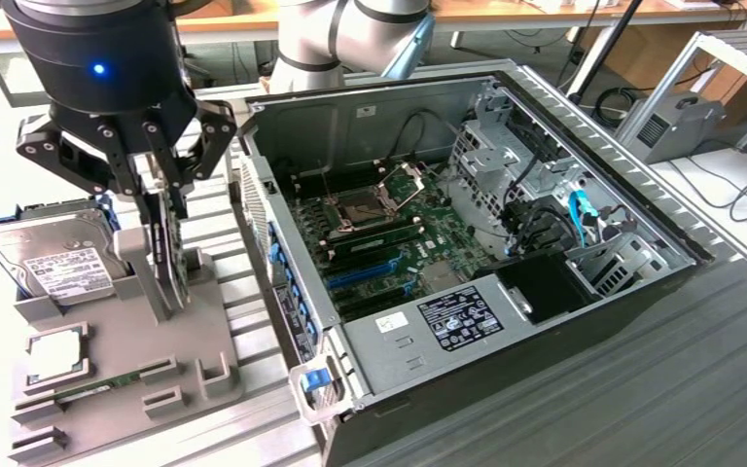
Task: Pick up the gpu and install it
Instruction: 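Pick up the gpu and move the gpu toward the slot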
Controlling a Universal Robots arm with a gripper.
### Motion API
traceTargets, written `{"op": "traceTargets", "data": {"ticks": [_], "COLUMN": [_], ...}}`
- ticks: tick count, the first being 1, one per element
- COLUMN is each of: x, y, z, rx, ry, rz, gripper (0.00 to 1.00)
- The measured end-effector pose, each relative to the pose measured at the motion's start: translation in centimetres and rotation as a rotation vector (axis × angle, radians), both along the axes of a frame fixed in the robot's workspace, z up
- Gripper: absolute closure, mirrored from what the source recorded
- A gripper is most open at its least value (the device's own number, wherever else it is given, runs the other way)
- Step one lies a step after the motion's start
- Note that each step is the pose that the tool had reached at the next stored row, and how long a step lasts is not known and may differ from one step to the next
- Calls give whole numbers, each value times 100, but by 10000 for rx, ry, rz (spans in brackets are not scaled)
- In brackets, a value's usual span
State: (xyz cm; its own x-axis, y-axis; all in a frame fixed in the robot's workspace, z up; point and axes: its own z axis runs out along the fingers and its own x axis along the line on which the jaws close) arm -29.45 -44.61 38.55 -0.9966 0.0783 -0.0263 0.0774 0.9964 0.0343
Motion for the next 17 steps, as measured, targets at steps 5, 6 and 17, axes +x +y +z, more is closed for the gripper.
{"op": "traceTargets", "data": {"ticks": [5, 6, 17], "x": [0, 0, 0], "y": [0, 0, 0], "z": [10, 13, 47], "rx": [0, 0, 0], "ry": [0, 0, 1], "rz": [0, -1, 0], "gripper": [71, 71, 71]}}
